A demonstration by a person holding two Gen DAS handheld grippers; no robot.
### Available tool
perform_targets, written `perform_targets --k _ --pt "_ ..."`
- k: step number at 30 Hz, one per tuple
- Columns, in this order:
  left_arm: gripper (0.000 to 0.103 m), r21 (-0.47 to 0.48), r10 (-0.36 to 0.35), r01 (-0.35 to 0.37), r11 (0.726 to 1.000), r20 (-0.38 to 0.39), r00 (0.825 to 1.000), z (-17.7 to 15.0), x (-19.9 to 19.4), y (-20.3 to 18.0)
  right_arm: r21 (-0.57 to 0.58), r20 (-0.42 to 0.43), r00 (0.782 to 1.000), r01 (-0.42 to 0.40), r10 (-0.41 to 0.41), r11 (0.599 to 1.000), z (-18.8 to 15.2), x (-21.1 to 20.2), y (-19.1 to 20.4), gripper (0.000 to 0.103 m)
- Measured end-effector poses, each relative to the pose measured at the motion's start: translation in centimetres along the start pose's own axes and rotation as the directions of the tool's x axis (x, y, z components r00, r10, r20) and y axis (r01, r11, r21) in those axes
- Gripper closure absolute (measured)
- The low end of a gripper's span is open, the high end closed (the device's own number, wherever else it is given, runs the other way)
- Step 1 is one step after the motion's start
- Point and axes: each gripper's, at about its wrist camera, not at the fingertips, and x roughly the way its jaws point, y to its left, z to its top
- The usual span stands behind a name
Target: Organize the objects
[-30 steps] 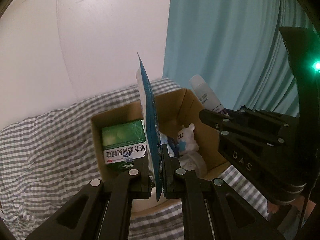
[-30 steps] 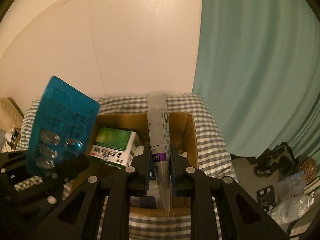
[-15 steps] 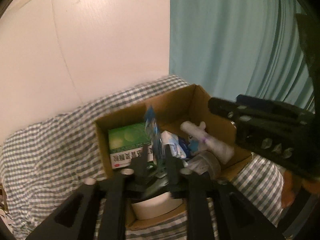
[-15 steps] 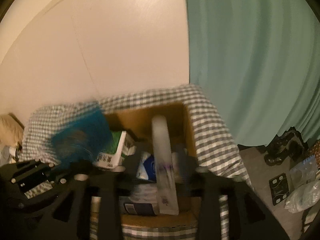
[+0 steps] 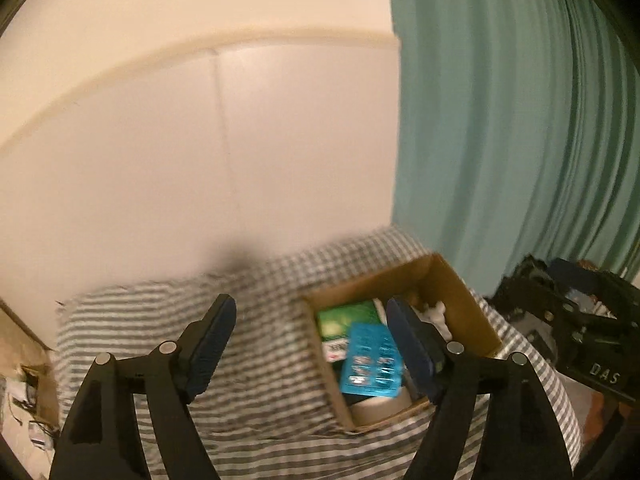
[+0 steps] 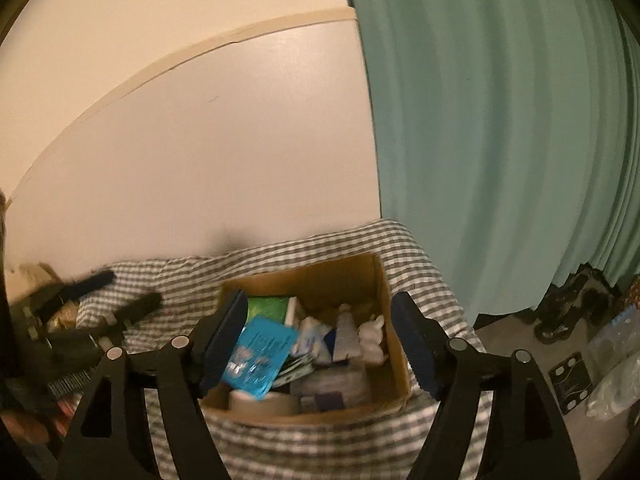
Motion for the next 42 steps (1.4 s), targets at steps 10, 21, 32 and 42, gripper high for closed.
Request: perform_targets --k 10,21,32,42 --pt "0.0 -0.074 0.146 -0.134 0.988 0.19 0.971 0.4 -10.5 7.3 -0.131 0.142 0.99 0.026 -0.008 0.991 1.5 -9.7 7.3 0.009" --pt "0.0 -0.223 0.294 -0.245 0.944 0.224 0.929 -6.1 -12.5 12.3 -0.19 0.206 0.978 0.018 0.022 0.982 -2.1 -9.9 11.4 0.0" --pt "0.0 -0.246 0.354 -0.311 0.918 0.152 0.923 -12.2 -6.4 12.3 -0.233 0.155 0.988 0.011 0.026 0.972 -7.8 -0.8 11.7 0.0" --pt "0.0 -0.22 0.34 -0.309 0.925 0.119 0.933 -13.2 -5.0 11.9 -0.193 0.125 0.992 0.041 -0.017 0.98 -8.3 0.8 11.1 0.0"
